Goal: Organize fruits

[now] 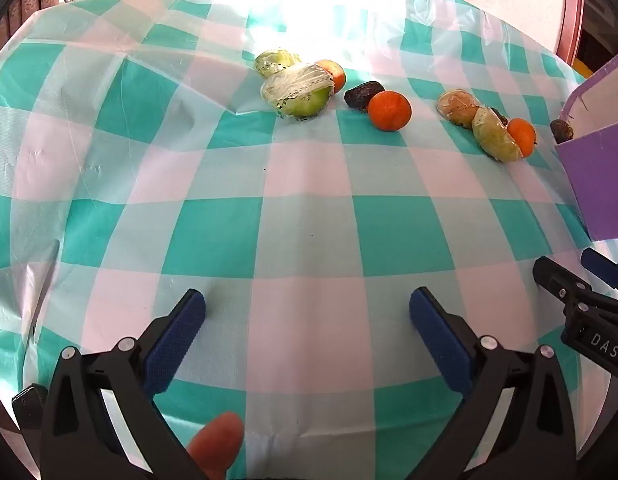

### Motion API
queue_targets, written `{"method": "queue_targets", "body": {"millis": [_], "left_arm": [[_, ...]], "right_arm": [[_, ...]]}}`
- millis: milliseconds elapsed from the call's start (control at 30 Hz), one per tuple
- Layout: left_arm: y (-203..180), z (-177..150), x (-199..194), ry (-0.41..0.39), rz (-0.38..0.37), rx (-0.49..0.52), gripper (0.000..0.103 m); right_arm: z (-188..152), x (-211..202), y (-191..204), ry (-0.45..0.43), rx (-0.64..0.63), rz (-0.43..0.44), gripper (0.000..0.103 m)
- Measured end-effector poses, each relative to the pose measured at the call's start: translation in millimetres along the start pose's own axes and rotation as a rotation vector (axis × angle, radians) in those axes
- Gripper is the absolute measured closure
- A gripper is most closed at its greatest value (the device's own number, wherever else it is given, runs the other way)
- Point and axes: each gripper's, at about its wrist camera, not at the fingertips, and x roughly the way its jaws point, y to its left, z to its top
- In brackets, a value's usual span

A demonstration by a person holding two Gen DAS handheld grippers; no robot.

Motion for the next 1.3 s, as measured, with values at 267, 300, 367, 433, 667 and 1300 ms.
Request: {"method": "queue_targets", "body": {"millis": [267,300,367,433,667,1300], "left_arm": [[0.7,0.6,0.4,-0.003,-0.001,-0.001,0.001],[0.2,0.1,-1.0,-0.003,-0.001,-0.001,0.001],[0.2,-1.8,-1.4,-0.002,-0.002,0.000,0.001],[1.4,-2.3,-2.9,-0.002,-0.004,0.000,0.001],[-0.1,-1.4,-2.7,0.000,-0.002,0.000,0.001],[1.2,-0.2,0.1,0.001,0.002,-0.007,0.001]], "right_arm": [[4.5,2.2,1.3,0.002,0.001,0.002,0.016],[5.1,2.9,0.9,0.002,0.001,0.002,0.016],[6.2,3.3,2.1,0.001,0.001,0.002,0.016],[0.8,-1.1,-1.8,-0.003,0.002,0.004,0.016],[0.2,-0.1,0.0,-0.009,0.004,0.005,0.016],[-0.7,-0.1,1.8,-0.014,0.006,0.006,0.016]]}}
